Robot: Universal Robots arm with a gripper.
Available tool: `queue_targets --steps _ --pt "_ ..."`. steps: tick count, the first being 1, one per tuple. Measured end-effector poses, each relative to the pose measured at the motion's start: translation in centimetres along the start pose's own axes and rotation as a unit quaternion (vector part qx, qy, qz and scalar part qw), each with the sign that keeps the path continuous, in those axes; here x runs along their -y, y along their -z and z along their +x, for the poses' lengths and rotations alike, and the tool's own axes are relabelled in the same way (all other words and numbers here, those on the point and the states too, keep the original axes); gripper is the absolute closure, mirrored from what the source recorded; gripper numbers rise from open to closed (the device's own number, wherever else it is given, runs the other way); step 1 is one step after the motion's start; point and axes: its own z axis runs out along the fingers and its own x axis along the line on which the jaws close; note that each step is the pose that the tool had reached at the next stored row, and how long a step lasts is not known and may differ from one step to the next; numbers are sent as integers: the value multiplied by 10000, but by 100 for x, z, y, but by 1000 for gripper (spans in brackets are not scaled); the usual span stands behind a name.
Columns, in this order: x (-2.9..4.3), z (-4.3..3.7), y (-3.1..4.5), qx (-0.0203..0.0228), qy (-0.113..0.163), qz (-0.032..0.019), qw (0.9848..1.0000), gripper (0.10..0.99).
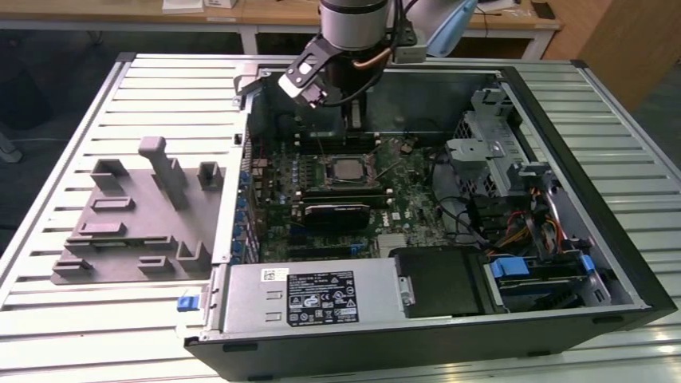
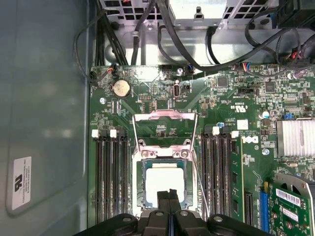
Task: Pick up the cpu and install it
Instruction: 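Close the cpu cover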
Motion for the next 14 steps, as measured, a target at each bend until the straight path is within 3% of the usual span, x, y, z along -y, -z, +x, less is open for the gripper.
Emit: queue_targets --steps 14 --pt "-217 7 -17 -1 0 -1 10000 980"
